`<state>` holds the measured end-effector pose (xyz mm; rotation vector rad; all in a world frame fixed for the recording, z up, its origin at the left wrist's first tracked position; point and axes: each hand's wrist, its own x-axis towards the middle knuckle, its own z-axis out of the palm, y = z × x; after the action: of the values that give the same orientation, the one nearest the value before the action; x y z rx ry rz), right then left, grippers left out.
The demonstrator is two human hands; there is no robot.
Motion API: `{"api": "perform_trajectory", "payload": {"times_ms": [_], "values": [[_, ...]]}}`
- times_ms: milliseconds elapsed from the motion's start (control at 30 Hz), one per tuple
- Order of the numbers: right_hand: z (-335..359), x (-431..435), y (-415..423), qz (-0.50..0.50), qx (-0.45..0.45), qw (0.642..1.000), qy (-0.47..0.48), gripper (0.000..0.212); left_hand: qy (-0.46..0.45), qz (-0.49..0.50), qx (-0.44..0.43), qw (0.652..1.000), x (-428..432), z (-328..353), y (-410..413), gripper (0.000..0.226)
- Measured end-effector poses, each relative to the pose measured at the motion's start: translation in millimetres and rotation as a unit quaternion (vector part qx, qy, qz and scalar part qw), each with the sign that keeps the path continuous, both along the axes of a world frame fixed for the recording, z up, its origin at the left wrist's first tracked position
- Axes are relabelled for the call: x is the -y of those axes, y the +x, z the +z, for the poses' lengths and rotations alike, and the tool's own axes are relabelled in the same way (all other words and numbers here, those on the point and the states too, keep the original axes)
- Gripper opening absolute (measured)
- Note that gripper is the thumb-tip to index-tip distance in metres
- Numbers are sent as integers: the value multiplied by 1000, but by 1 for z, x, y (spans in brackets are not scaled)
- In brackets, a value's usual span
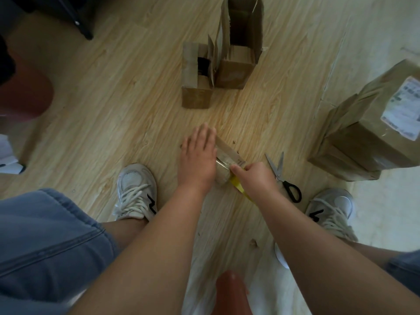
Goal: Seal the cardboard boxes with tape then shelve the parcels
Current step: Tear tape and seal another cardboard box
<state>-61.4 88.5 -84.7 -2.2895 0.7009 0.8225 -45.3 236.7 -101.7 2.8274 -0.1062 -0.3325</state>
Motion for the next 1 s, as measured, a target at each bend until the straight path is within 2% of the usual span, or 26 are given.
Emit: {"api": "perform_trajectory", "payload": {"times_ms": [133,433,533,633,733,867,1000], "values": [[-2,-1,-1,7,-2,1000,4,48,25,-45,-72,996,-7,-11,-17,59],[-7,1,0,17,8,1000,-12,42,55,-47,-106,992,0,-6,-13,60],[-5,1,1,18,10,1000,-1,43,60,-41,-86,994,2,6,-7,60],[0,2,0,19,-4,1000,19,45,89,-56,-79,991,7,23,-2,72],[4,4,-1,46,-8,998,36,42,139,-159,-77,974,10,29,-1,92],[14,10,-4,57,-16,992,109,32,216,-230,-102,943,13,30,4,104],[24,22,-7,81,-30,978,190,19,232,-232,-85,941,14,30,10,104]]}}
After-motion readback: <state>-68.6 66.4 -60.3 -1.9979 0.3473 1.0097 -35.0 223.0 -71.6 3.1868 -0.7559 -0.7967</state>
